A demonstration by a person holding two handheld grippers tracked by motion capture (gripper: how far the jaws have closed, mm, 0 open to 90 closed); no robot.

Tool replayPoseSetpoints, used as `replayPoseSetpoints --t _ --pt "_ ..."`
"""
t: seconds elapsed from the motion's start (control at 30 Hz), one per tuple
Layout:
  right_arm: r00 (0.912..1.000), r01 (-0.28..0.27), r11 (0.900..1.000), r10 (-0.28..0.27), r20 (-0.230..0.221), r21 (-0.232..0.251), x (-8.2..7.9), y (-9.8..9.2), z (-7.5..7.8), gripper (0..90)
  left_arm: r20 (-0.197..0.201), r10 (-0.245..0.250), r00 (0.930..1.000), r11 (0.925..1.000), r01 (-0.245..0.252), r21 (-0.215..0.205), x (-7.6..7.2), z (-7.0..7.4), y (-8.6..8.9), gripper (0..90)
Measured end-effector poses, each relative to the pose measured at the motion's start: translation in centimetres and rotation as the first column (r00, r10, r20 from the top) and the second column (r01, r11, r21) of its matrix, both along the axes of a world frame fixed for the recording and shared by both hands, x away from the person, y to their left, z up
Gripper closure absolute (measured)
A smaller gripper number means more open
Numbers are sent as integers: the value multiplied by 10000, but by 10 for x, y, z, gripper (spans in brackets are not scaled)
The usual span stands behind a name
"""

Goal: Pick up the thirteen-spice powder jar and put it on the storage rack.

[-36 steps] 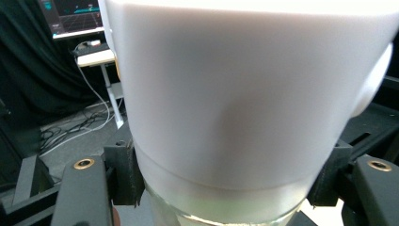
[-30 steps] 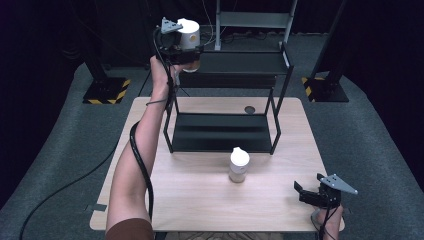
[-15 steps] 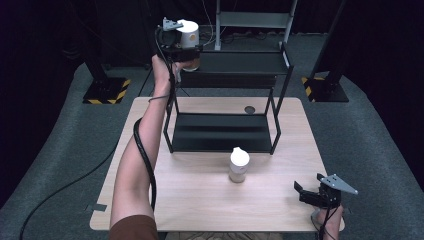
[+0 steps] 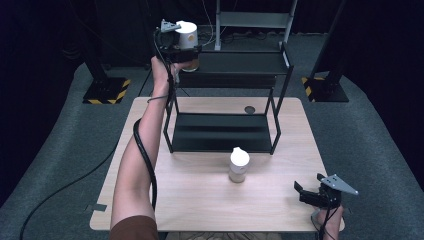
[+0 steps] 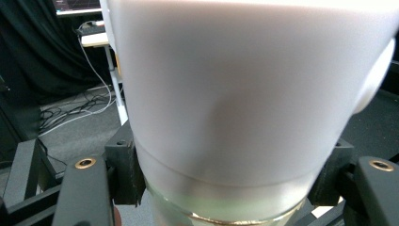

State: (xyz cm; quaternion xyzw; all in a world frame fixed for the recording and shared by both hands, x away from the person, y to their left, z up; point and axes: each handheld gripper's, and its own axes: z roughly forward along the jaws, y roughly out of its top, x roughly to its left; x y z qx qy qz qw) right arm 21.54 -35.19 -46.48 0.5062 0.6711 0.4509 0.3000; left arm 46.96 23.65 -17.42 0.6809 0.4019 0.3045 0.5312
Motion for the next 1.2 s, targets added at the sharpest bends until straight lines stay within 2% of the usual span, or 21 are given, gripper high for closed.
replayPoseSetpoints --t 0.33,0.57,0.67,0.77,0.93,1.0,1.1,1.13,1.2 --pt "10000 -11 10000 11 -7 -14 0 0 0 16 -130 16 9999 9999 -14 124 -1 4 4 304" --pt "10000 -4 10000 4 -20 -39 0 0 0 16 -381 -49 9993 9997 58 236 2 11 5 300" --pt "10000 3 10000 -3 -42 -45 0 1 1 16 -713 -171 9973 9984 209 521 4 19 5 210" --pt "10000 -7 10000 7 -57 -59 1 1 1 16 -859 -195 9961 9965 263 796 0 27 5 150" --pt "10000 18 10000 -18 -38 -45 0 1 1 15 -1255 -194 9919 9872 389 1546 -10 44 2 80" --pt "10000 5 10000 -6 -42 -42 1 1 1 16 -1350 -289 9904 9781 559 2007 -18 50 1 53" --pt "10000 -4 10000 3 -70 -65 1 1 1 16 -1423 -459 9888 9681 792 2376 -28 51 3 34" --pt "10000 -8 10000 8 -73 -76 1 1 1 16 -1357 -410 9899 9630 753 2586 -34 51 2 27" --pt "10000 -14 10000 13 -84 -75 1 1 1 15 -1269 -372 9912 9579 716 2779 -44 49 4 21"
